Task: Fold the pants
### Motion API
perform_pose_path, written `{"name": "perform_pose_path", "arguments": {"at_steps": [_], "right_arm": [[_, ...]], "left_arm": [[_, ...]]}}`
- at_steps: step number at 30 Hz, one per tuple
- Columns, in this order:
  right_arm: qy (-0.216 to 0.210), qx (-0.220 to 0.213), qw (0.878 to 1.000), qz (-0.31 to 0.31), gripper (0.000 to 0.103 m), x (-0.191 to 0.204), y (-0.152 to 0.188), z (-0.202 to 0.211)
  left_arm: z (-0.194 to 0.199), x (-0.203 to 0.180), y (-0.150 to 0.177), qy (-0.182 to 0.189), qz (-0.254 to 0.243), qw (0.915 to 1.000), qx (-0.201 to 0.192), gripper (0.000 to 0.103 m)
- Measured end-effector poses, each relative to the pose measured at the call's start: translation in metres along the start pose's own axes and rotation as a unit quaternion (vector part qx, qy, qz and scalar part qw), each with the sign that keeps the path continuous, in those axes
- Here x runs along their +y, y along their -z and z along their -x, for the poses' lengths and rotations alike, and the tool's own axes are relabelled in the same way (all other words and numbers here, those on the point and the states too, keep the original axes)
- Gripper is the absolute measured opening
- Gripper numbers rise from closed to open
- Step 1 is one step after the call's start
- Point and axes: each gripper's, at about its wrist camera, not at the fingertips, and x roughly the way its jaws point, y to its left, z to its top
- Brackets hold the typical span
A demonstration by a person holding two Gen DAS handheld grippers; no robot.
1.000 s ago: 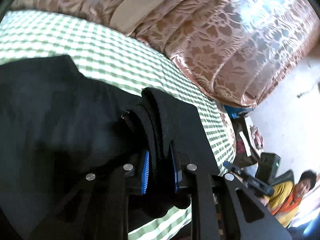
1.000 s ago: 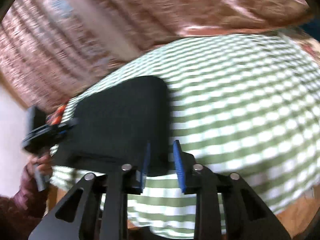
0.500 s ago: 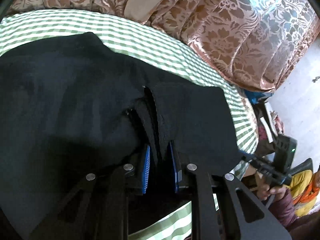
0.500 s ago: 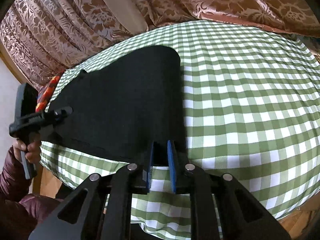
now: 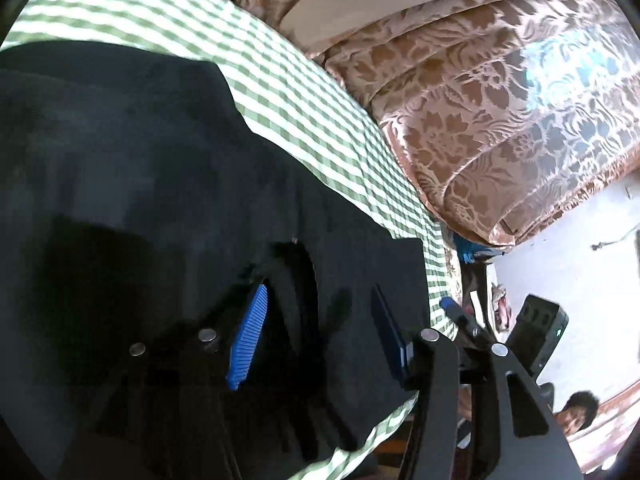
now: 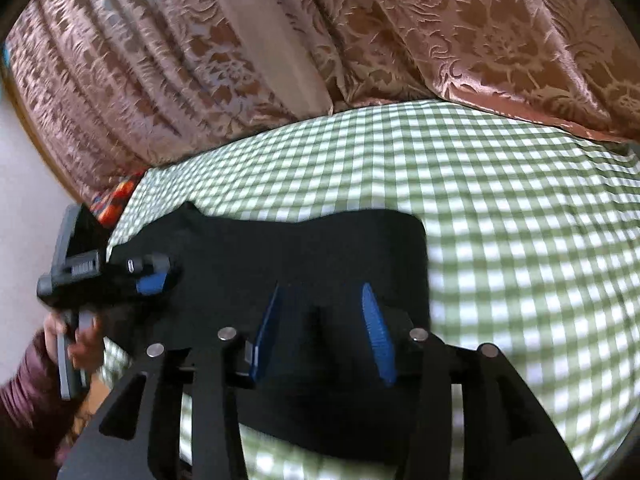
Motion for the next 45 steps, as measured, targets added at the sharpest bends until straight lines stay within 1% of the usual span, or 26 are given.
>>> {"name": "perform_pose_path", "arguments": {"at_steps": [1, 2, 3, 4, 5, 6, 7, 9, 11, 15, 18, 19, 22, 25, 27, 31, 32, 33, 34, 36, 38, 40, 41, 42, 43, 45], "right_arm": [[0.002, -0.003, 1.000, -0.005, 0.042, -0.002, -0.007, -0.008], [0.006, -0.003, 1.000, -0.009, 0.042, -0.004, -0.012, -0.016], [0.007, 0.001, 1.000, -0.016, 0.042, -0.008, -0.015, -0.024], [0.007, 0.006, 1.000, -0.022, 0.042, -0.011, -0.014, -0.029], [0.005, 0.011, 0.999, -0.029, 0.042, -0.014, -0.012, -0.034], [0.003, 0.016, 0.999, -0.033, 0.042, -0.016, -0.007, -0.039], [0.001, 0.019, 0.999, -0.032, 0.042, -0.017, 0.000, -0.042], [0.005, 0.017, 1.000, -0.025, 0.042, -0.017, 0.013, -0.049], [0.011, 0.004, 1.000, -0.020, 0.043, -0.016, 0.022, -0.053], [0.007, 0.002, 1.000, -0.030, 0.043, -0.020, 0.021, -0.053], [0.009, 0.002, 0.999, -0.031, 0.046, -0.018, 0.018, -0.048], [0.006, 0.001, 0.999, -0.038, 0.049, -0.018, 0.017, -0.045], [-0.003, -0.008, 0.999, -0.036, 0.051, -0.009, 0.016, -0.033], [-0.023, -0.007, 1.000, -0.007, 0.051, 0.013, 0.019, -0.023], [-0.040, 0.000, 0.999, 0.013, 0.051, 0.028, 0.025, -0.019], [-0.065, 0.031, 0.996, 0.057, 0.051, 0.060, 0.047, -0.021], [-0.067, 0.039, 0.995, 0.063, 0.051, 0.063, 0.054, -0.022], [-0.067, 0.051, 0.994, 0.069, 0.051, 0.065, 0.062, -0.026], [-0.058, 0.057, 0.994, 0.077, 0.051, 0.066, 0.070, -0.030], [-0.037, 0.044, 0.993, 0.107, 0.051, 0.071, 0.084, -0.033], [-0.022, 0.037, 0.992, 0.120, 0.052, 0.077, 0.086, -0.035], [-0.021, 0.039, 0.992, 0.119, 0.052, 0.077, 0.084, -0.036], [-0.022, 0.038, 0.992, 0.117, 0.052, 0.077, 0.084, -0.036], [-0.020, 0.038, 0.992, 0.116, 0.052, 0.077, 0.084, -0.036], [-0.019, 0.037, 0.993, 0.115, 0.053, 0.077, 0.083, -0.035], [-0.019, 0.038, 0.993, 0.110, 0.055, 0.079, 0.080, -0.034]], "left_arm": [[-0.007, -0.001, -0.002, -0.006, 0.001, 1.0000, 0.007, 0.052], [-0.008, -0.003, -0.001, -0.006, -0.009, 0.9999, 0.007, 0.032], [-0.009, -0.008, 0.002, -0.011, -0.030, 0.9995, 0.005, 0.017], [-0.009, -0.014, 0.004, -0.016, -0.049, 0.9987, -0.002, 0.013], [-0.003, -0.020, 0.009, -0.018, -0.073, 0.9969, -0.024, 0.012], [0.001, -0.025, 0.012, -0.019, -0.091, 0.9950, -0.038, 0.012], [0.004, -0.028, 0.016, -0.029, -0.107, 0.9927, -0.048, 0.011], [0.000, -0.029, 0.020, -0.077, -0.132, 0.9871, -0.047, 0.011], [-0.014, -0.022, 0.020, -0.115, -0.138, 0.9832, -0.033, 0.011], [-0.014, -0.018, 0.021, -0.120, -0.126, 0.9841, -0.035, 0.013], [0.006, -0.020, 0.024, -0.119, -0.119, 0.9845, -0.051, 0.016], [0.014, -0.023, 0.026, -0.120, -0.124, 0.9831, -0.059, 0.016], [0.040, -0.036, 0.039, -0.117, -0.159, 0.9772, -0.079, 0.016], [0.047, -0.047, 0.053, -0.108, -0.181, 0.9745, -0.078, 0.016], [0.043, -0.056, 0.067, -0.101, -0.200, 0.9721, -0.069, 0.016], [0.018, -0.057, 0.095, -0.146, -0.238, 0.9598, -0.027, 0.016], [0.014, -0.053, 0.104, -0.165, -0.245, 0.9550, -0.023, 0.016], [0.013, -0.049, 0.110, -0.173, -0.249, 0.9526, -0.024, 0.017], [0.012, -0.046, 0.114, -0.174, -0.250, 0.9521, -0.024, 0.017], [0.014, -0.040, 0.119, -0.164, -0.239, 0.9566, -0.031, 0.017], [0.016, -0.040, 0.117, -0.169, -0.232, 0.9571, -0.042, 0.025], [0.022, -0.039, 0.114, -0.160, -0.215, 0.9619, -0.054, 0.025], [0.025, -0.040, 0.114, -0.161, -0.213, 0.9619, -0.058, 0.031], [0.029, -0.041, 0.114, -0.172, -0.212, 0.9596, -0.068, 0.032], [0.034, -0.042, 0.114, -0.187, -0.211, 0.9563, -0.080, 0.033], [0.042, -0.043, 0.114, -0.205, -0.203, 0.9529, -0.095, 0.033]]}}
